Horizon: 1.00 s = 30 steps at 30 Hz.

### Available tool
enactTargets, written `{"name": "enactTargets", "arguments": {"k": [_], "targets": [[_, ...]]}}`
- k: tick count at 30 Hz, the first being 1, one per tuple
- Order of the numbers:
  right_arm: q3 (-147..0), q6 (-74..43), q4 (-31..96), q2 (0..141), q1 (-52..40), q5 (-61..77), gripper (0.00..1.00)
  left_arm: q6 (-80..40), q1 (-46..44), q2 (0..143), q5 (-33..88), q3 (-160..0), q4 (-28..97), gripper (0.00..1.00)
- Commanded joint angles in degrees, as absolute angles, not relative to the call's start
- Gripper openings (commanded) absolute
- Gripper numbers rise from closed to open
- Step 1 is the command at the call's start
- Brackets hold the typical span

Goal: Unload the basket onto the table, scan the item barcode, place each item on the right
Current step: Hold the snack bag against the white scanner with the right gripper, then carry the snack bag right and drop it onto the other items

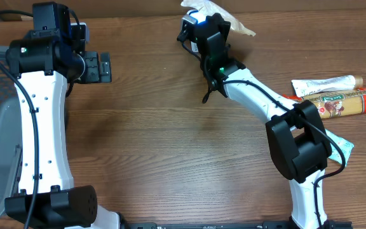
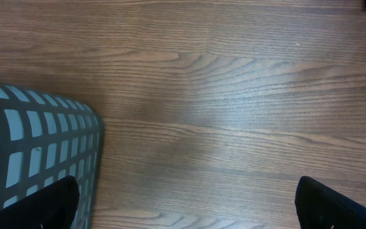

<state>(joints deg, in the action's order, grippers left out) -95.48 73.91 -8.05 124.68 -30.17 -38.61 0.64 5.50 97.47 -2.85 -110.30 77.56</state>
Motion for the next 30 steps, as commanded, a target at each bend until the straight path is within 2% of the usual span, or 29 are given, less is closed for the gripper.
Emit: {"name": "enactTargets", "arguments": {"k": [1,14,19,26,28,30], "targets": [[-96.7,74.0,-8.8,124.3,-30.7,-39.6,0.04,1.7,5.6,97.8,-3.2,-111.4,77.3,0.99],[-96.7,74.0,-10.9,120.4,-33.1,-43.8,0.04,1.7,5.6,97.8,-3.2,-111.4,77.3,0.99],[-96.7,72.6,-3.3,112.4,-34.5,-44.0,0.04,1.7,5.6,97.8,-3.2,-111.4,77.3,1.00],[-96.7,57.6,11.2,98.2,-36.1,-43.5,0.04,1.7,5.6,97.8,-3.2,-111.4,77.3,1.00],[-96.7,48.3,17.9,94.2,-36.3,-43.5,0.04,1.7,5.6,97.8,-3.2,-111.4,77.3,1.00],[-96.7,33.7,24.7,90.1,-36.3,-42.6,0.04,1.7,5.6,97.8,-3.2,-111.4,77.3,0.99]]}}
